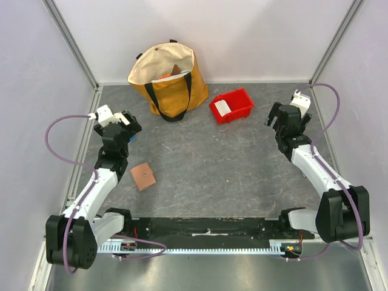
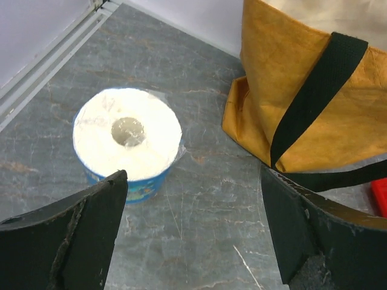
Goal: Put the credit cards into the card holder
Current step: Move the storage box to the center of the board.
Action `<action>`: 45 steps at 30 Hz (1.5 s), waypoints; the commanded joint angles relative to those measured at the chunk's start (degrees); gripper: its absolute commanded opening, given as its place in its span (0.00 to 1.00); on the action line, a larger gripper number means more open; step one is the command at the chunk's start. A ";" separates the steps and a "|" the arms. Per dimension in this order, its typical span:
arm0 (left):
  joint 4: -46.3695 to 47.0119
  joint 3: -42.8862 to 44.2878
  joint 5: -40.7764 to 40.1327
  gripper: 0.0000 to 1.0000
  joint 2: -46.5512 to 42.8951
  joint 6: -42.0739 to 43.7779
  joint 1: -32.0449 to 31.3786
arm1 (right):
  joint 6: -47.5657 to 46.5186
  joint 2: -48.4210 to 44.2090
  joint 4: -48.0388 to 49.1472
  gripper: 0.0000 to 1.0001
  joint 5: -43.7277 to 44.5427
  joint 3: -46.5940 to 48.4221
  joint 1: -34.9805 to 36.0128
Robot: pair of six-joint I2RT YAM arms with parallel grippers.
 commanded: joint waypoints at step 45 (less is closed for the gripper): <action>-21.33 8.94 20.75 0.99 -3.78 -9.02 0.17 | 6.20 46.19 -16.12 0.98 -24.32 46.19 1.37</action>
